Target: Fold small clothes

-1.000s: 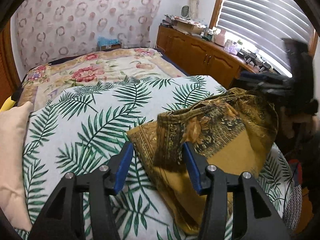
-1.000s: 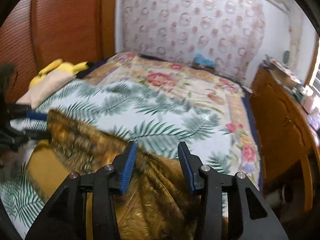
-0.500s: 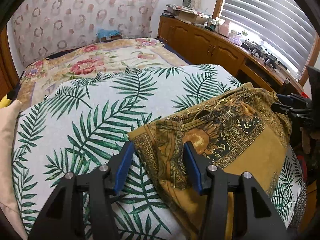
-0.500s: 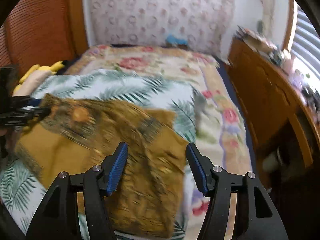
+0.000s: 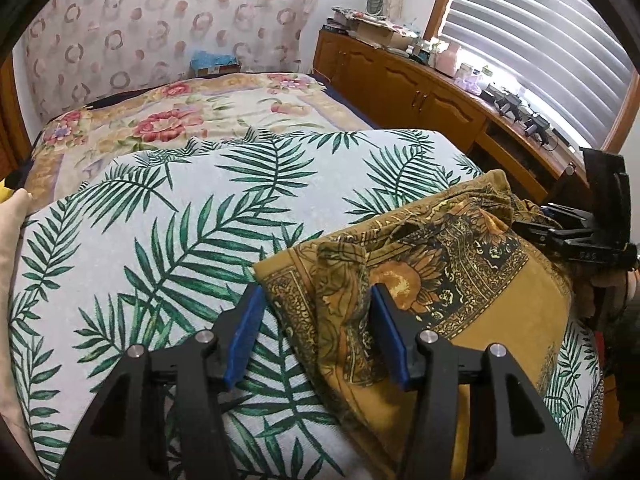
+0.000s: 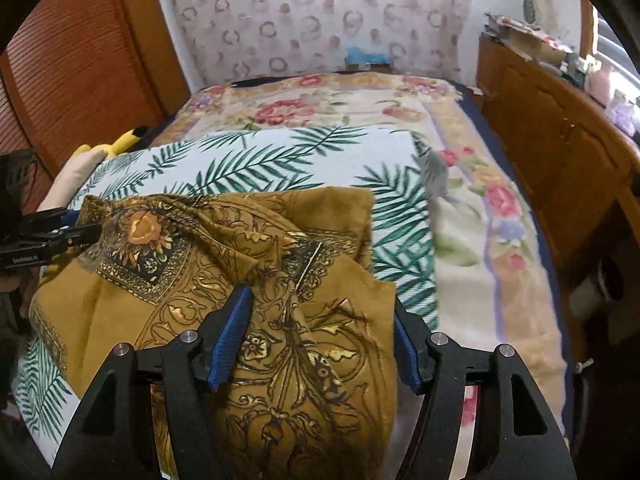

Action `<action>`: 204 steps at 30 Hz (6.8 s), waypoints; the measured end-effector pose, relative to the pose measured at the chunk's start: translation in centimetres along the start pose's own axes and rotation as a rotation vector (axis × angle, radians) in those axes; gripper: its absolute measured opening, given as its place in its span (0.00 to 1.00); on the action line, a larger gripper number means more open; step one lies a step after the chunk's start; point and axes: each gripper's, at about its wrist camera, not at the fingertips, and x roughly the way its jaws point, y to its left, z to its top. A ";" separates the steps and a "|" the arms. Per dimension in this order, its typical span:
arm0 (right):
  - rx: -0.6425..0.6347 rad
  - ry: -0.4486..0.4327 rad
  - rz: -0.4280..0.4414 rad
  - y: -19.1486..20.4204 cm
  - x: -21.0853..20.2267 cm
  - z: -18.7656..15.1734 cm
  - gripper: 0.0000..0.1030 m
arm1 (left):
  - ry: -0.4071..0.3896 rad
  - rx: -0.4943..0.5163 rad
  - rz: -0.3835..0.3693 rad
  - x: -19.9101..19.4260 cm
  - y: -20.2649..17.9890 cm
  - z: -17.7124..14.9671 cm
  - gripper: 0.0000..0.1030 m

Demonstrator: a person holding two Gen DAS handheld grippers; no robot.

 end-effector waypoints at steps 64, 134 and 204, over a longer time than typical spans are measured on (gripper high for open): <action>-0.715 -0.292 0.221 34.4 0.4 19.7 0.12 | -0.500 -0.264 0.315 -24.3 17.3 -7.8 0.04; -0.353 -0.200 0.221 32.1 0.7 6.6 0.77 | -0.357 -0.190 0.410 -22.9 8.7 -13.8 0.61; -0.059 -0.508 -0.045 21.0 -18.3 -3.0 0.81 | -0.522 -0.060 0.422 -28.2 -4.3 -10.8 0.61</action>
